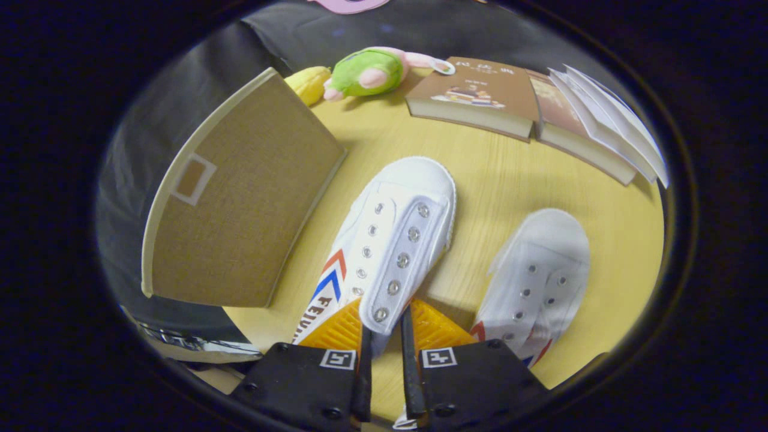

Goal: Open the storage box then place both shoes into the box .Put the left shoe in first, then the right shoe, with the right side of both shoes facing outward in a uniform manner.

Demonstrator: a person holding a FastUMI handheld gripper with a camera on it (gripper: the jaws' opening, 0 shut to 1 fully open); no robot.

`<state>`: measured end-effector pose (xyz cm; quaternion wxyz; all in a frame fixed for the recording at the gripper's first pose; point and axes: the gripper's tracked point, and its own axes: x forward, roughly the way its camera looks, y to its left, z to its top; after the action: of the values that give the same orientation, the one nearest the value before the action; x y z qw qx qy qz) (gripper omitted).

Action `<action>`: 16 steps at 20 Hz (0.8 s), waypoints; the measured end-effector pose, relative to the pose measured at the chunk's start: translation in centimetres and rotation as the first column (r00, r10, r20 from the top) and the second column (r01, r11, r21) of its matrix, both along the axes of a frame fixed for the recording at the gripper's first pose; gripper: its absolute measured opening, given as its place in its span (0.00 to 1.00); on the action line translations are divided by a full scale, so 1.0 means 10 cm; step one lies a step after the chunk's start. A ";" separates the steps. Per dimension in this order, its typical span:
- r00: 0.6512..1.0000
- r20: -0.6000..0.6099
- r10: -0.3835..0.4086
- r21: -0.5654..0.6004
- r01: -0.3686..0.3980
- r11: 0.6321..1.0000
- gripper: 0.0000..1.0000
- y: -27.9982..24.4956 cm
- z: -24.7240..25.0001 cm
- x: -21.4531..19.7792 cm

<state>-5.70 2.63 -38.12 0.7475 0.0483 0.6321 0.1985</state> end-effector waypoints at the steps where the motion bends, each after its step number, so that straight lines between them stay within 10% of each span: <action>1: 0.999 -0.017 -0.047 0.012 0.047 0.999 0.08 0.00 0.00 0.03; 16: 0.936 -0.093 -0.339 0.169 0.350 0.921 0.03 0.22 0.57 0.11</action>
<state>-4.62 4.84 -32.39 0.7431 0.2332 0.6157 0.1196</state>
